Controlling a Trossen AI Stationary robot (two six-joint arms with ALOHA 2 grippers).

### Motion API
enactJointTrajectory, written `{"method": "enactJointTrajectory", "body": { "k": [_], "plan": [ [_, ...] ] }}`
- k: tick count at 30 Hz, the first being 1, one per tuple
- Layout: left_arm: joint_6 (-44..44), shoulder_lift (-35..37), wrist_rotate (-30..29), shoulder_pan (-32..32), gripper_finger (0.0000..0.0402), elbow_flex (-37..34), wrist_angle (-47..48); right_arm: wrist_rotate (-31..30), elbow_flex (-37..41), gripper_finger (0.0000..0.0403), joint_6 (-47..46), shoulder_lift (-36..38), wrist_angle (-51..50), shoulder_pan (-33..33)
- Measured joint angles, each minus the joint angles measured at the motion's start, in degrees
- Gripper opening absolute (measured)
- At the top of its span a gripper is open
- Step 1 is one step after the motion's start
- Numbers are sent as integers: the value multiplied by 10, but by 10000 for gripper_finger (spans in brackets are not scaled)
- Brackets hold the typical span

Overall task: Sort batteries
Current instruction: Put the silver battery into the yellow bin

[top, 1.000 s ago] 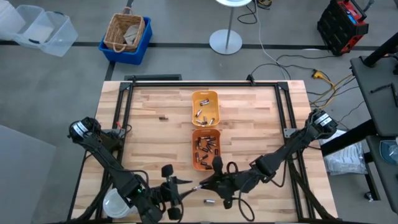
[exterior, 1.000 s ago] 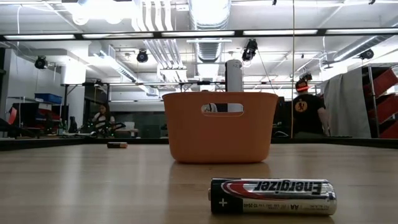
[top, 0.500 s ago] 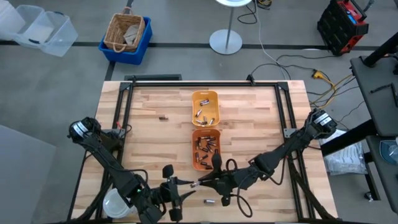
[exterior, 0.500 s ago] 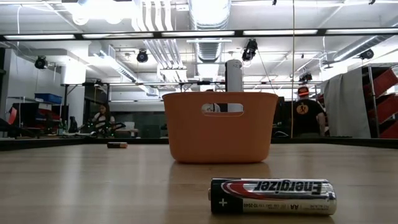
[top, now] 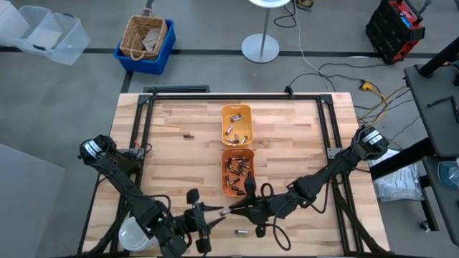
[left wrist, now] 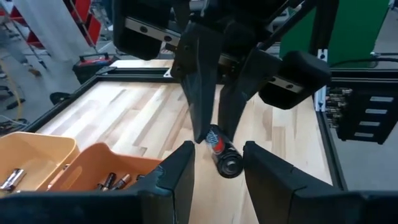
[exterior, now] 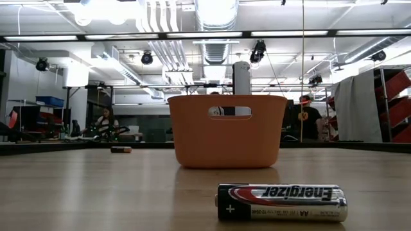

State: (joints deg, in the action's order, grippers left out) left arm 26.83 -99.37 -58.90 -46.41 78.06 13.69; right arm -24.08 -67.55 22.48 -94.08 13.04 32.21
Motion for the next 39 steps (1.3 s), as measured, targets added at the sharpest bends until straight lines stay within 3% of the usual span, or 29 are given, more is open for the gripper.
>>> {"method": "enactJointTrajectory", "body": {
  "k": [15, 39],
  "plan": [
    [-51, 0, -6, 1, 117, 0, -1, -1, 0, 38, 0, 0, 19, 0],
    [-54, 0, -21, 9, 117, 0, -5, -2, 0, 38, 0, 0, 23, 0]
  ]
}}
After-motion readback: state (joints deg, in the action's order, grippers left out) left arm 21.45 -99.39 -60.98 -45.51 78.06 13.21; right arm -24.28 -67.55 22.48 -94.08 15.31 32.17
